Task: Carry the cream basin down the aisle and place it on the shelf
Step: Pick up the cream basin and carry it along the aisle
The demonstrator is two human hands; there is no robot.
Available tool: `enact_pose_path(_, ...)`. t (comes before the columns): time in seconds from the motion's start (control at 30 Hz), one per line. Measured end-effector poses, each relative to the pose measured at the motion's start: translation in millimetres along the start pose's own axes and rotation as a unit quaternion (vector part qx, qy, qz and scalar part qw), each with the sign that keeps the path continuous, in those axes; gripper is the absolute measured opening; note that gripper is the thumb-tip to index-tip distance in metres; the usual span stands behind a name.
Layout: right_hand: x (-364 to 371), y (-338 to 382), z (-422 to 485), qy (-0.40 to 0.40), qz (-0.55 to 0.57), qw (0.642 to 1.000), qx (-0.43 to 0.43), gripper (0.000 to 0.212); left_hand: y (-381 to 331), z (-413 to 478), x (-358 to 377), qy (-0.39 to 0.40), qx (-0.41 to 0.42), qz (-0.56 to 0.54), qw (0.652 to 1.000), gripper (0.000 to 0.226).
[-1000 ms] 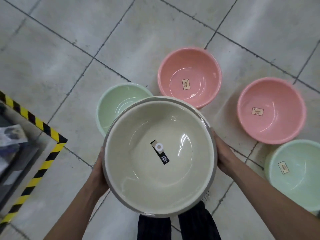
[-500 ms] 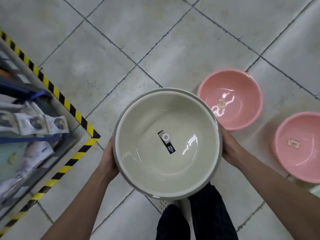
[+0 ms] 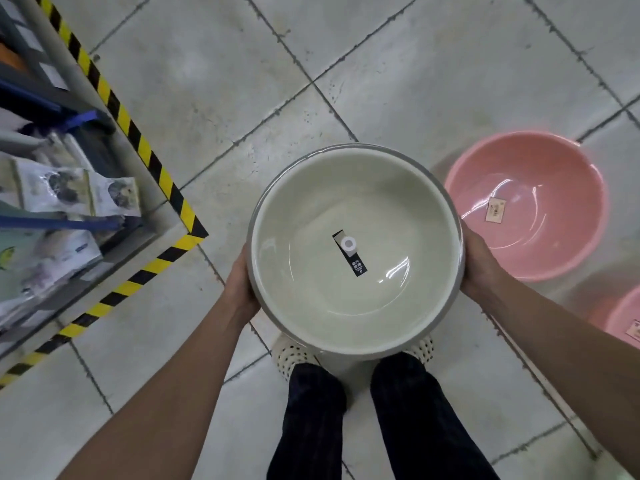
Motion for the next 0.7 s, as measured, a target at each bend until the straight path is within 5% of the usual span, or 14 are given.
enact_pose_path(0.57,-16,-59,77,-0.022,-0.024,0.998,0.049,0.026,41,110,-22,0.006,-0.033,0.003,0.999,0.025)
enact_pose_path(0.7,-17,-71,88,-0.024,-0.024,0.998,0.051,0.043,47,118,-24,0.000,-0.046,0.005,0.999,0.028)
Point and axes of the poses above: each hand's wrist, its own z-axis towards the middle knuckle, its own x-axis out of the palm, y = z × x, the point moved 4 cm from there along z, towards the middle knuckle, and after that the axes turned 8 degrees about -z, right-handed, at the moved point
